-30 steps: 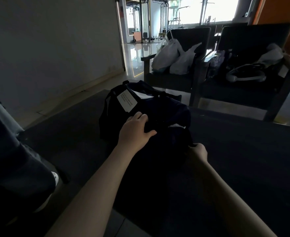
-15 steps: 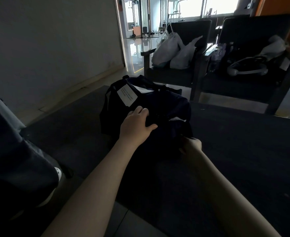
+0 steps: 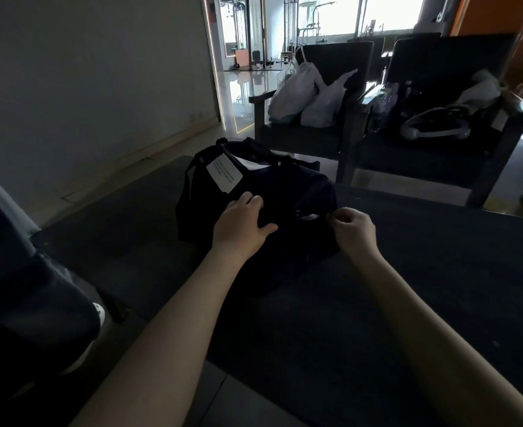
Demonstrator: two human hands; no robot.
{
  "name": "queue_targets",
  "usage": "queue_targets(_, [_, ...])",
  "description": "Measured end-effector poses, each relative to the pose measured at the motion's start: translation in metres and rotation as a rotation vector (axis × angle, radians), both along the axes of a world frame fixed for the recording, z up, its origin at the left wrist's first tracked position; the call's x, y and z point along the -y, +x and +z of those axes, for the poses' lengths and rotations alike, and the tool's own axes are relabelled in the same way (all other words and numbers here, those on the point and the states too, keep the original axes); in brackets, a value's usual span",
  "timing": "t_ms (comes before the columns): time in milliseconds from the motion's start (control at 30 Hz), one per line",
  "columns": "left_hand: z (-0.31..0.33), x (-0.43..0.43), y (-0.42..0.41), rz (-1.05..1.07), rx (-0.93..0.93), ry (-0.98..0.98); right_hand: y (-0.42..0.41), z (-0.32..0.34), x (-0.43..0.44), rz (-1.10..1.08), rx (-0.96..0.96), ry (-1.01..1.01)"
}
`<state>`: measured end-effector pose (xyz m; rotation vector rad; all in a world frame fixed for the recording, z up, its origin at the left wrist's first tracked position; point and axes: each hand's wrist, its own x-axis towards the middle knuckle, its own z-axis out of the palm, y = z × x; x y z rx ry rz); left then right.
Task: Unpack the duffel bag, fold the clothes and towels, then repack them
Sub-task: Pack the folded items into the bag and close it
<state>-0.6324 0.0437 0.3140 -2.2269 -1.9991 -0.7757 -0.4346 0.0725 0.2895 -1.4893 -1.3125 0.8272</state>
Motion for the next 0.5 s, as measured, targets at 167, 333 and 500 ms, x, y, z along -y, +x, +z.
queue_targets(167, [0.0,0.0,0.001,-0.005,-0.004,-0.004,-0.011,0.01,0.015,0.016,0.195,0.137])
queue_targets(333, [-0.001,0.002,-0.007,-0.023,0.028,-0.024,-0.028,0.018,0.024,0.054,0.3,0.262])
queue_targets(500, [0.002,0.007,-0.004,-0.063,0.117,-0.088,-0.022,0.023,0.017,0.034,0.292,0.18])
